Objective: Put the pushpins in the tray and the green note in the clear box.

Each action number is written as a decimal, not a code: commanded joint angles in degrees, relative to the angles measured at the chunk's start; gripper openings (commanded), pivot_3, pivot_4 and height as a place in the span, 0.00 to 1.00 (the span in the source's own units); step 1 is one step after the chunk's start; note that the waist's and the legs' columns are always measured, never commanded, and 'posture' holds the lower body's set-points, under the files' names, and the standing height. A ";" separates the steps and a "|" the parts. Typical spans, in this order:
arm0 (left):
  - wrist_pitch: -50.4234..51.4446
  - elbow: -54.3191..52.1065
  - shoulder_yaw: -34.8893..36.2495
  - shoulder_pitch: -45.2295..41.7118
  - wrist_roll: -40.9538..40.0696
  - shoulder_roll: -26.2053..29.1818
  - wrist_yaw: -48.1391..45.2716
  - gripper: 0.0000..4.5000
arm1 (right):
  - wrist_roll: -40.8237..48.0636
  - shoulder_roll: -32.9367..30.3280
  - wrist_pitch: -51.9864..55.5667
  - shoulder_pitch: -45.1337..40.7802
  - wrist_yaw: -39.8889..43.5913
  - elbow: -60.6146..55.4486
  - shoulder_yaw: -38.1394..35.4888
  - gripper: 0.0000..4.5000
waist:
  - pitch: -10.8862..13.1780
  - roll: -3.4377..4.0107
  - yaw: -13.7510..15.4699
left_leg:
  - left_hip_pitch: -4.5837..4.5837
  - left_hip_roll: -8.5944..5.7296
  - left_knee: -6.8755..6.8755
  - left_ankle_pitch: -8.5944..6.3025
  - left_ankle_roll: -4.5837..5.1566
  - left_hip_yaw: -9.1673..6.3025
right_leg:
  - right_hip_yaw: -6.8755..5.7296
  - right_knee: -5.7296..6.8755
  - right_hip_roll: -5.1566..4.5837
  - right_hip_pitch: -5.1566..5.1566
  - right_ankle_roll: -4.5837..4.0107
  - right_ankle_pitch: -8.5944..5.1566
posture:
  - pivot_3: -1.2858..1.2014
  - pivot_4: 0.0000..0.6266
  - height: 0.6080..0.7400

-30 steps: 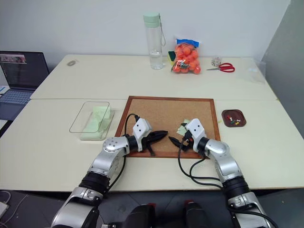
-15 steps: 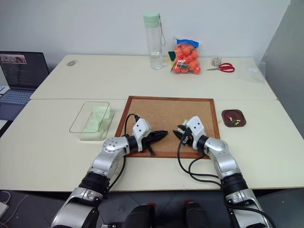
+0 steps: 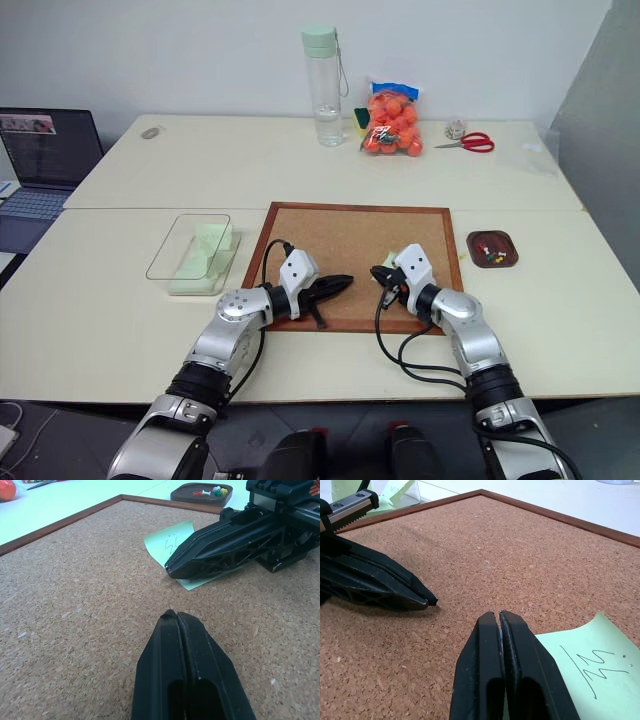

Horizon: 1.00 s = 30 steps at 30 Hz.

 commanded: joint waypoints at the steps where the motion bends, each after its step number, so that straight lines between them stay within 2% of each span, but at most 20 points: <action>1: 1.40 1.68 -2.15 1.87 1.54 -0.10 -0.46 0.00 | 4.65 0.81 0.46 -0.16 0.83 -6.49 -3.16 0.01 | 0.00 0.00 0.00 | -0.01 0.01 0.00 0.00 0.00 0.00 | 0.00 0.00 0.00 0.00 0.00 0.00 | 0.52 0.24 1.00; 19: 1.22 2.02 -2.35 1.49 1.63 -0.32 -0.57 0.00 | 4.62 -0.46 2.11 0.84 -0.01 -9.66 -4.15 0.01 | 0.00 0.00 -0.04 | 0.00 0.01 0.00 0.00 0.00 0.01 | 0.00 0.00 0.01 -0.01 0.00 0.00 | 0.52 0.24 1.00; 26: -2.97 -0.50 -1.76 0.23 1.58 -0.41 -0.24 0.00 | 5.49 -2.15 4.34 2.80 1.07 -14.04 -3.97 0.01 | 0.00 0.00 0.03 | -0.02 0.01 0.00 0.00 0.00 -0.01 | -0.01 0.00 0.00 -0.01 0.00 0.00 | 0.52 0.24 1.00; 28: -2.80 -2.35 -1.40 -0.62 0.55 -0.18 -1.61 0.08 | 6.23 -2.65 5.70 3.35 1.62 -15.99 -3.88 0.00 | 0.01 0.00 0.01 | -0.03 0.01 0.00 0.00 0.00 0.00 | 0.00 0.00 0.00 -0.03 0.00 0.00 | 0.52 0.24 1.00; 30: -6.15 -2.89 -1.53 -2.73 1.57 0.70 -2.19 0.12 | 7.34 -3.75 7.60 4.18 2.89 -19.01 -3.56 0.00 | 0.04 -0.02 -0.01 | -0.09 0.01 0.00 0.00 0.00 0.00 | -0.01 0.01 0.01 -0.09 0.00 0.00 | 0.52 0.24 1.00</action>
